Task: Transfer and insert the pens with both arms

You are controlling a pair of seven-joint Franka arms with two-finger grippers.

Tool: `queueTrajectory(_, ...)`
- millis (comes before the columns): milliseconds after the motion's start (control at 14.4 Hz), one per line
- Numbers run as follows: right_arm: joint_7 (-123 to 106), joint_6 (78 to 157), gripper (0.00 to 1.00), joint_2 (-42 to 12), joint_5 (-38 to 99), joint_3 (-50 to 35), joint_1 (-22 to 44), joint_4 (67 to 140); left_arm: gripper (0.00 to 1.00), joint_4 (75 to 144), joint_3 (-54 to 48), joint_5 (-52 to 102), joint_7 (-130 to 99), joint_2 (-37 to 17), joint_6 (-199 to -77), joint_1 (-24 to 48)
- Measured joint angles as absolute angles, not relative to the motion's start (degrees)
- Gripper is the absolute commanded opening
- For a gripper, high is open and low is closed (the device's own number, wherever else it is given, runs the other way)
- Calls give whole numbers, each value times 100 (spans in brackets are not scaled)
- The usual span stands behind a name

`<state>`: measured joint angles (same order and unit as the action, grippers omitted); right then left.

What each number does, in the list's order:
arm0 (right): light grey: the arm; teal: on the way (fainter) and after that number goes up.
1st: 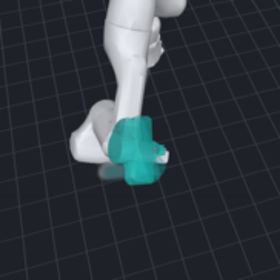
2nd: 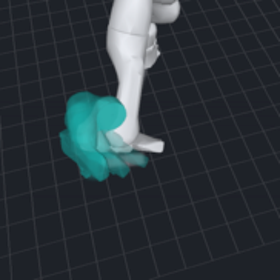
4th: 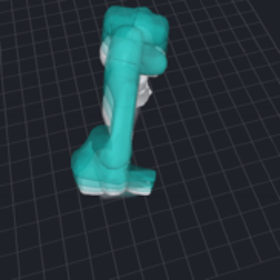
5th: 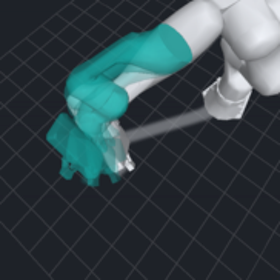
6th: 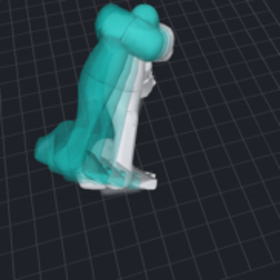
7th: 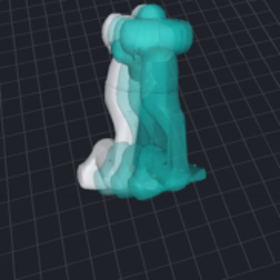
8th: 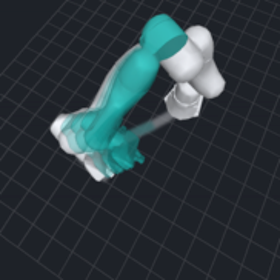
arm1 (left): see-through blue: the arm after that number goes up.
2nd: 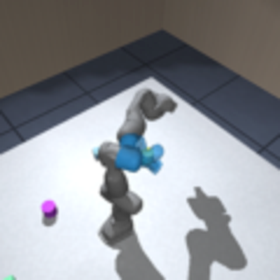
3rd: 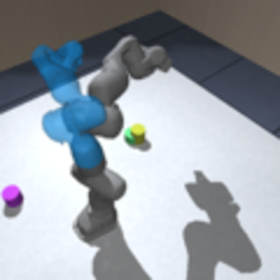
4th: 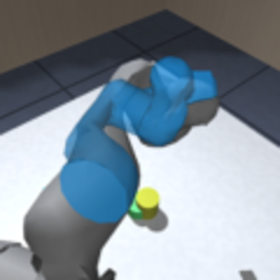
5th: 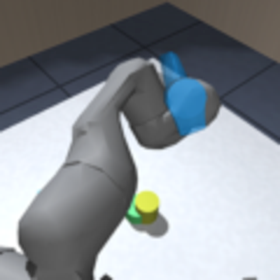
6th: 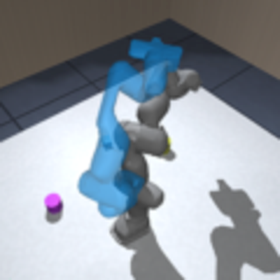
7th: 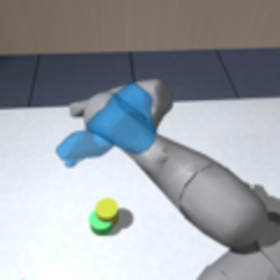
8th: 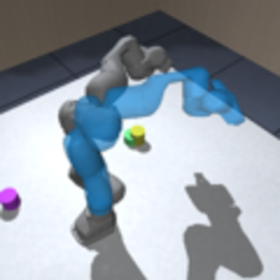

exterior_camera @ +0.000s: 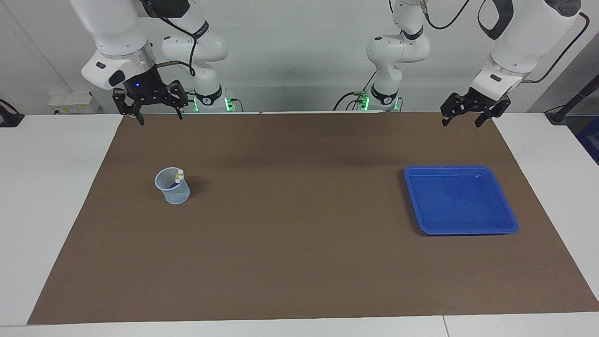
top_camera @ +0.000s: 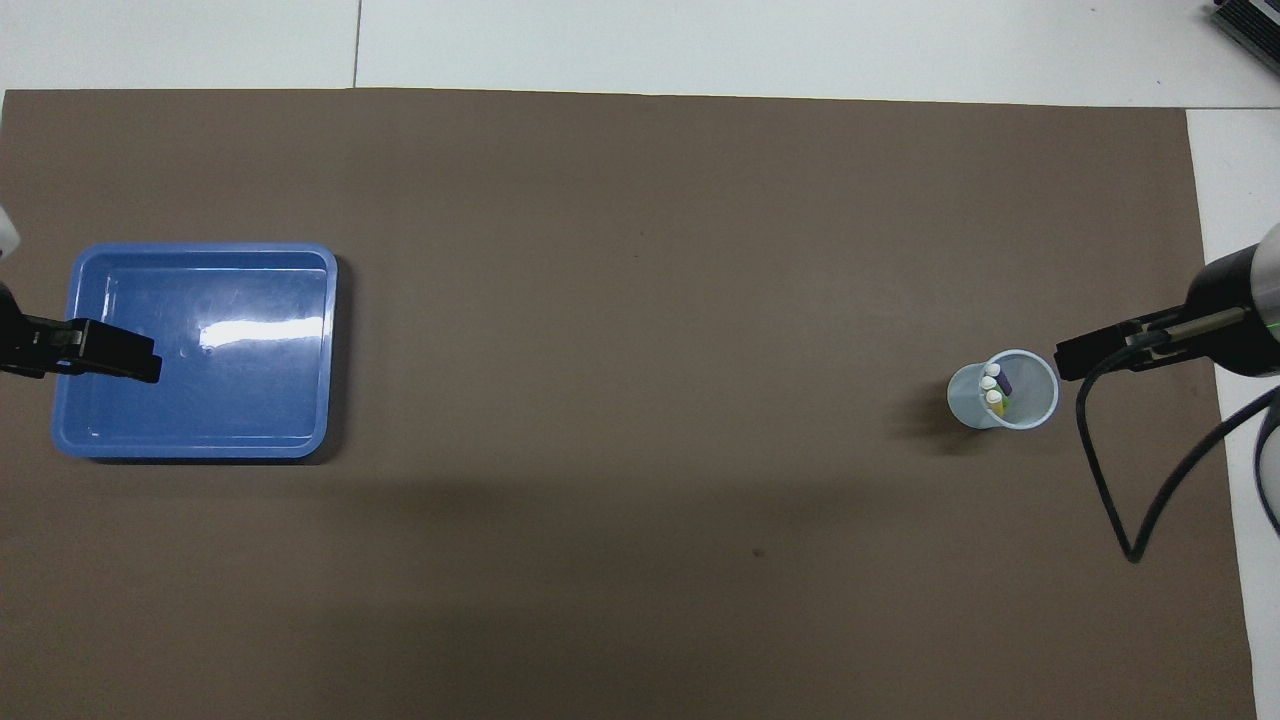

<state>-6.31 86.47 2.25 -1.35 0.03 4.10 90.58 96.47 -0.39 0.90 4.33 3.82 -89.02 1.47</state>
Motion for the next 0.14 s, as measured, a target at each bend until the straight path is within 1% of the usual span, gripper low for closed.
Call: queueTrajectory(139, -631, 8647, 100, 225, -134, 58, 410, 9058, 100, 9647, -38, 90, 433, 382, -8902, 147)
